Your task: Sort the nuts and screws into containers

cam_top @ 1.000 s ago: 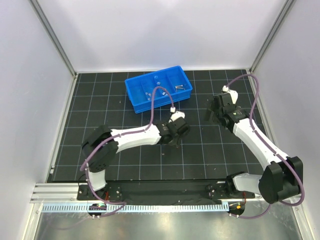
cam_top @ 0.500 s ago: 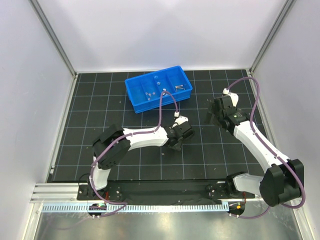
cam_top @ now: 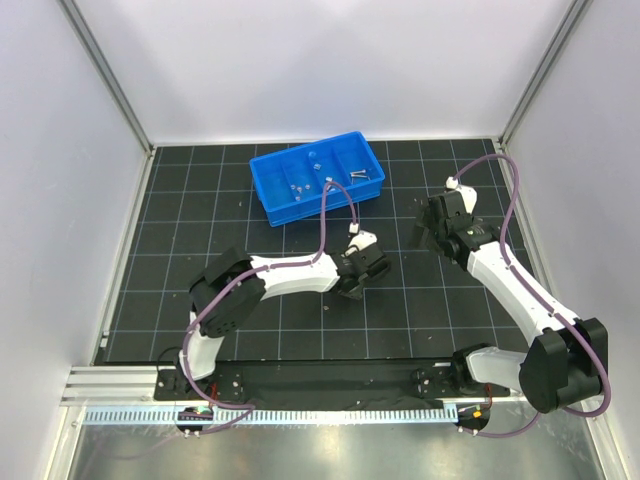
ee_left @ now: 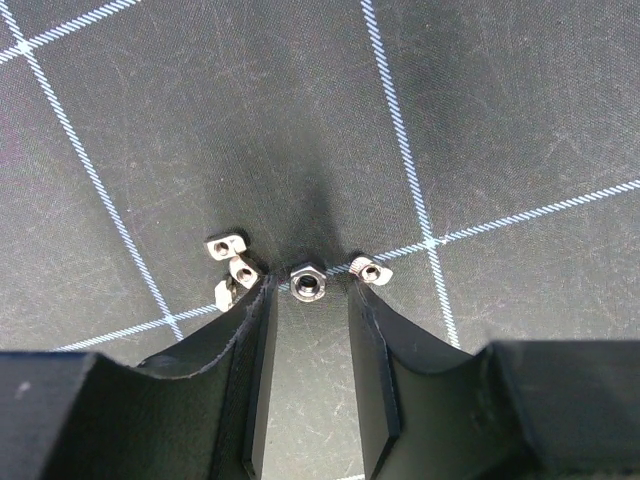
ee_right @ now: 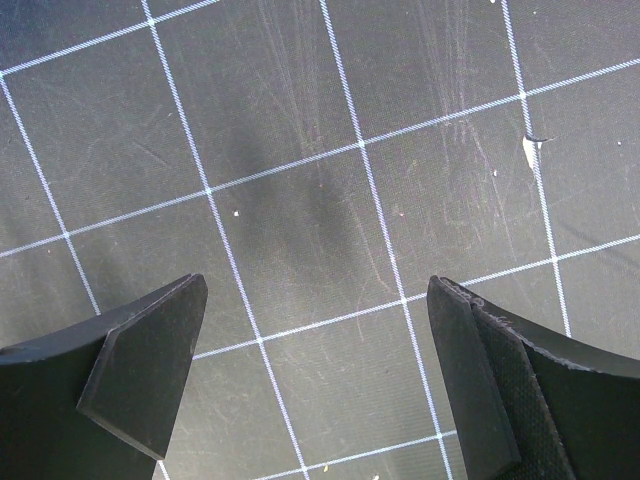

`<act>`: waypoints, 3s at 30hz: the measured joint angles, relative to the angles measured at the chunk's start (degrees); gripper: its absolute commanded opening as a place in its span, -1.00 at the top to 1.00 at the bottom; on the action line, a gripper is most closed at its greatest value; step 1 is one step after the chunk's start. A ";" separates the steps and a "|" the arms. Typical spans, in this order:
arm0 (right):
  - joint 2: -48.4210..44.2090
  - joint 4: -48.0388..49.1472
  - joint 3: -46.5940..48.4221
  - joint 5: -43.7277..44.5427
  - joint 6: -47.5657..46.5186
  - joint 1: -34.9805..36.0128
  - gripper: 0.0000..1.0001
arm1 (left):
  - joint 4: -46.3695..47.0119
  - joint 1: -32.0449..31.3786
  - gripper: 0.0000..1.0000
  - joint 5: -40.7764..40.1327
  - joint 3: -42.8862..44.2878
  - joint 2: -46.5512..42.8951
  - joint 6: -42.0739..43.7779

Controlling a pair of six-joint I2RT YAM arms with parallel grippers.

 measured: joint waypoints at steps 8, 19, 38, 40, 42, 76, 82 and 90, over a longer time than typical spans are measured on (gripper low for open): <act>0.00 0.00 0.00 0.00 0.02 0.02 -0.99 | 0.57 0.20 0.40 -0.28 0.02 0.20 -1.20; 0.00 0.00 0.00 0.00 0.02 0.02 -0.99 | 2.58 1.49 0.59 0.92 -0.17 0.42 -2.47; 0.00 -0.02 0.00 -0.02 0.09 0.02 -0.99 | 4.81 5.05 0.80 1.60 -2.43 -1.81 -1.25; 0.04 -0.02 0.00 -0.09 0.09 0.00 -0.99 | 5.38 7.85 0.79 1.70 -2.40 -2.62 -0.61; 0.20 -0.07 0.00 -0.13 0.09 0.02 -0.99 | 6.14 11.54 0.78 1.81 -2.29 -3.80 0.35; 6.05 -0.28 4.33 0.00 0.20 0.02 -0.99 | 10.51 30.12 -0.36 4.55 14.27 -3.87 12.87; 2.03 -0.68 2.49 -0.02 1.07 0.02 -0.99 | 11.72 11.45 -0.34 2.43 -0.52 -18.53 7.87; -0.96 -1.95 -1.66 0.13 3.23 0.00 -0.99 | 4.94 -1.03 -0.22 -4.20 -2.58 -8.79 -1.86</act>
